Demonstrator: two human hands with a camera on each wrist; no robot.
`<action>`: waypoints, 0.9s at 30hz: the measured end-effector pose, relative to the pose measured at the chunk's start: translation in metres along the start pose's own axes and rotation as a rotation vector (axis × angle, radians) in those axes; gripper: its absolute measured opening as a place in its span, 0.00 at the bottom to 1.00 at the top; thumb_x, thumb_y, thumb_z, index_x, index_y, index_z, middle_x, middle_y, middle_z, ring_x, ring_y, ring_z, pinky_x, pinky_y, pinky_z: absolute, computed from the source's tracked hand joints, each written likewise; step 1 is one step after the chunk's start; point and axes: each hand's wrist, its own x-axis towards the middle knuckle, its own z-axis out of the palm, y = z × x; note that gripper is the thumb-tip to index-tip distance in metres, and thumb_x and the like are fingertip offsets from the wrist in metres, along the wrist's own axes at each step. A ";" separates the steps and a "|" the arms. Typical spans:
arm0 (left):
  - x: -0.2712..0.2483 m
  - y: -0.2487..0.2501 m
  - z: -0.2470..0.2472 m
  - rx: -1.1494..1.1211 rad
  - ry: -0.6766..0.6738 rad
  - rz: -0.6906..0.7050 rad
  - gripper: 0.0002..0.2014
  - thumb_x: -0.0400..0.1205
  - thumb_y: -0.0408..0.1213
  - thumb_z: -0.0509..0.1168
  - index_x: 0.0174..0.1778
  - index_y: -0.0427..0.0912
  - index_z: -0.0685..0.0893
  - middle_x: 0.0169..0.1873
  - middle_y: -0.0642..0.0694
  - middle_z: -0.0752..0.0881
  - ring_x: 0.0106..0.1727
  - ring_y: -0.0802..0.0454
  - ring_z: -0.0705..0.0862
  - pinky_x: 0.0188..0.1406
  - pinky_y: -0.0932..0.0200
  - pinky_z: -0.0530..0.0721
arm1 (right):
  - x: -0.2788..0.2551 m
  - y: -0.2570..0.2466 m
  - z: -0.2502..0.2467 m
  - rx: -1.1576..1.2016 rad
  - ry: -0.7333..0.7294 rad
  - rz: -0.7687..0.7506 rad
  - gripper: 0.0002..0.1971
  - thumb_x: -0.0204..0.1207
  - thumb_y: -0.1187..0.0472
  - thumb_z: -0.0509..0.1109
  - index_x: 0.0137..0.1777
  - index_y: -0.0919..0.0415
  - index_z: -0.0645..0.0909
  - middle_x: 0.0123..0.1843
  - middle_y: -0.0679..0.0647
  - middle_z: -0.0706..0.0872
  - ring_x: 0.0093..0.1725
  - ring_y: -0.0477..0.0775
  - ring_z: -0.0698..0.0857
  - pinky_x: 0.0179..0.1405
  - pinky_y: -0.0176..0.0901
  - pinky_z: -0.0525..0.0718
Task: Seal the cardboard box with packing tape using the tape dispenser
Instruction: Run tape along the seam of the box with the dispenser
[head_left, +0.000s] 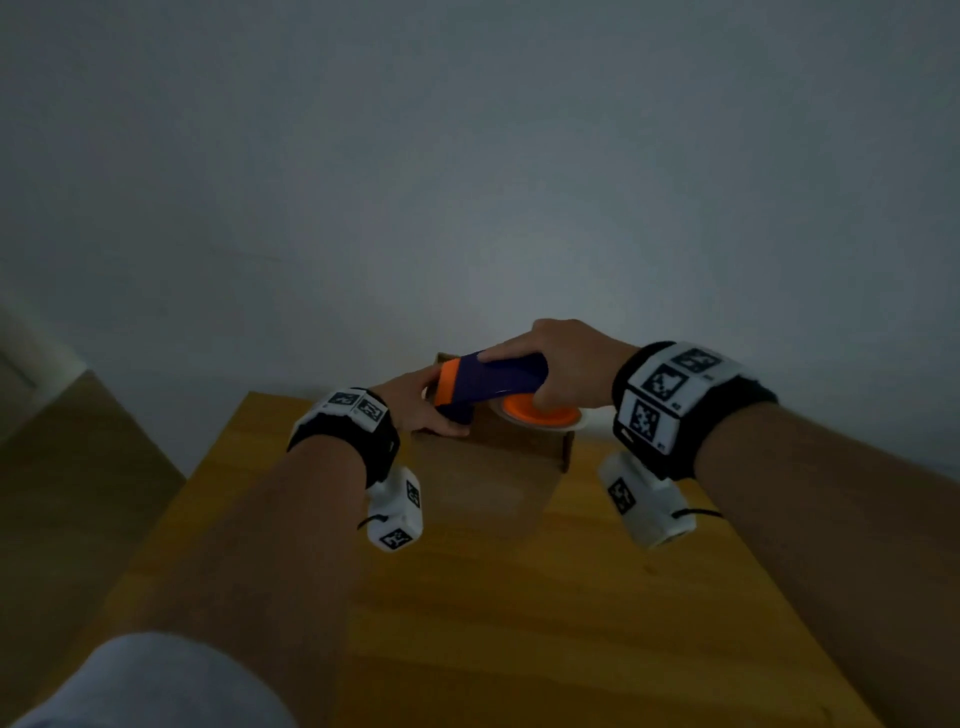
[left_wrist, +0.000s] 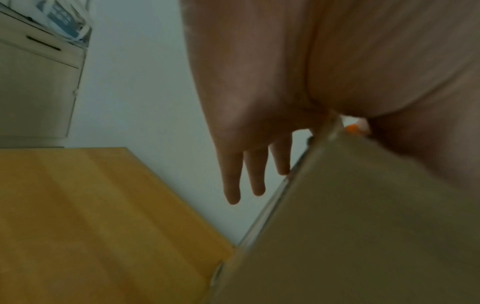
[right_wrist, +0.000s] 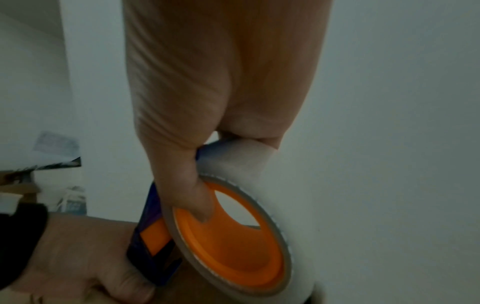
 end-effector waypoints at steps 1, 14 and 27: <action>0.001 -0.005 0.001 -0.018 0.003 -0.001 0.44 0.71 0.44 0.77 0.81 0.55 0.59 0.78 0.47 0.69 0.77 0.44 0.70 0.75 0.48 0.68 | 0.004 -0.003 0.000 -0.023 -0.009 -0.011 0.33 0.73 0.68 0.68 0.77 0.45 0.70 0.37 0.34 0.62 0.33 0.35 0.67 0.32 0.25 0.67; 0.012 -0.016 -0.004 -0.066 -0.073 0.076 0.43 0.71 0.43 0.77 0.79 0.63 0.61 0.78 0.50 0.68 0.79 0.47 0.67 0.75 0.44 0.70 | 0.006 0.008 -0.017 -0.020 -0.161 0.069 0.36 0.69 0.69 0.71 0.75 0.39 0.70 0.43 0.38 0.75 0.32 0.40 0.72 0.29 0.32 0.68; 0.019 0.001 -0.009 -0.012 0.022 0.098 0.42 0.64 0.41 0.82 0.71 0.55 0.68 0.79 0.47 0.63 0.79 0.45 0.65 0.69 0.51 0.73 | -0.006 0.007 -0.038 -0.233 -0.226 0.129 0.31 0.71 0.68 0.69 0.72 0.43 0.76 0.65 0.49 0.82 0.49 0.48 0.78 0.42 0.37 0.79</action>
